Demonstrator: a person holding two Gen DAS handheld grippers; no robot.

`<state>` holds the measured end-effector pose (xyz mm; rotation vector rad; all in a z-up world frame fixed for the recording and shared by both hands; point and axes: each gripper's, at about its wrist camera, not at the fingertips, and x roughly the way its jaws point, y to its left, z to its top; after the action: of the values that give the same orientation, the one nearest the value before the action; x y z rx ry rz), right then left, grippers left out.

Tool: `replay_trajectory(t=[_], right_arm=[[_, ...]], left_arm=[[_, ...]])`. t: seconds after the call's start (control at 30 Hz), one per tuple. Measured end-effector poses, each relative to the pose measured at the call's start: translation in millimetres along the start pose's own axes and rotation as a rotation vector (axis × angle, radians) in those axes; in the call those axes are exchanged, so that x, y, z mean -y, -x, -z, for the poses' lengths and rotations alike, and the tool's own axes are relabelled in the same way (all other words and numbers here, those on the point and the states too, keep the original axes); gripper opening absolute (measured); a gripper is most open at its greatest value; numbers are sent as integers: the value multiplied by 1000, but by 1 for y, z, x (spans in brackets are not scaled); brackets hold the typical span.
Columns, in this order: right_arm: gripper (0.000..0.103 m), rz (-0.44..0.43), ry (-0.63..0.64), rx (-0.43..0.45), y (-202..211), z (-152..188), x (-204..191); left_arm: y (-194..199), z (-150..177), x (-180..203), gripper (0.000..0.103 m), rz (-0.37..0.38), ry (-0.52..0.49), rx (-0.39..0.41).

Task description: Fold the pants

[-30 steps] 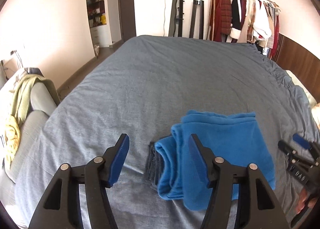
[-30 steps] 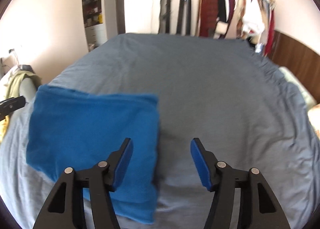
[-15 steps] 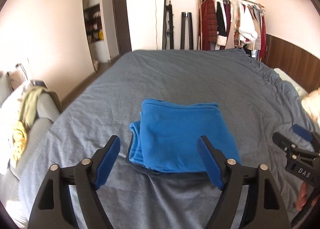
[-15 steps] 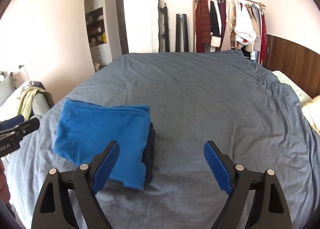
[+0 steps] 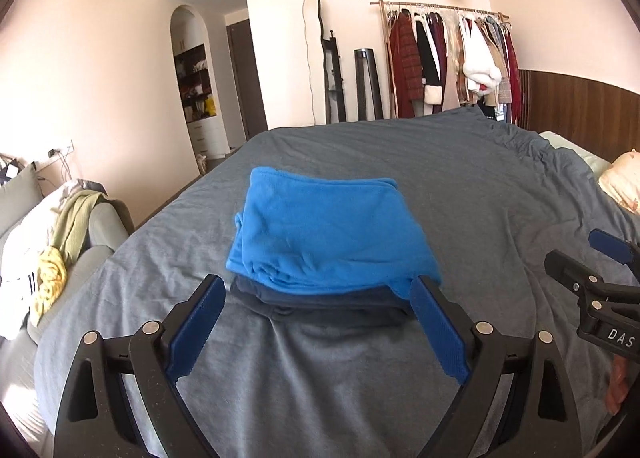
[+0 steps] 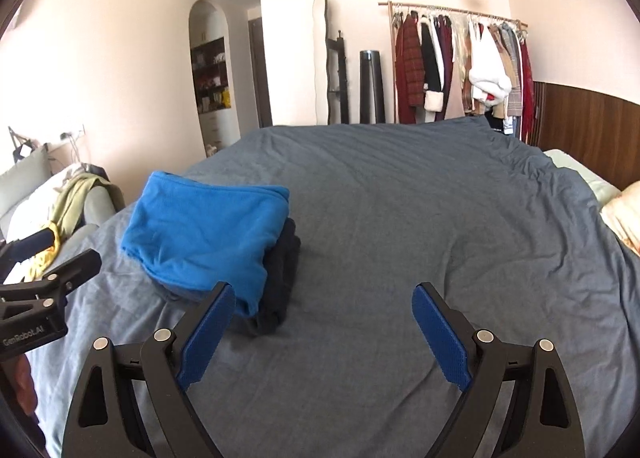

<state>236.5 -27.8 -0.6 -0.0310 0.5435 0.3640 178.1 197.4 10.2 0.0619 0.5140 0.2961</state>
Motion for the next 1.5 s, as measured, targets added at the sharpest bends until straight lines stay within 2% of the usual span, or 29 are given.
replay_trajectory(t=[0.2, 0.37, 0.57, 0.9, 1.2, 1.5], right_arm=[[91, 0, 18, 46, 31, 26, 6], [91, 15, -1, 69, 63, 31, 11], [91, 35, 17, 80, 94, 37, 12], [91, 57, 18, 95, 143, 58, 20], [91, 78, 0, 117, 175, 68, 31], [91, 81, -8, 127, 189, 73, 33]], left_arm=[[32, 21, 13, 98, 7, 7, 22], [56, 27, 26, 99, -12, -19, 2], [89, 34, 33, 100, -27, 16, 28], [138, 43, 50, 102, -30, 11, 66], [161, 48, 59, 102, -23, 10, 70], [172, 51, 64, 103, -27, 17, 72]])
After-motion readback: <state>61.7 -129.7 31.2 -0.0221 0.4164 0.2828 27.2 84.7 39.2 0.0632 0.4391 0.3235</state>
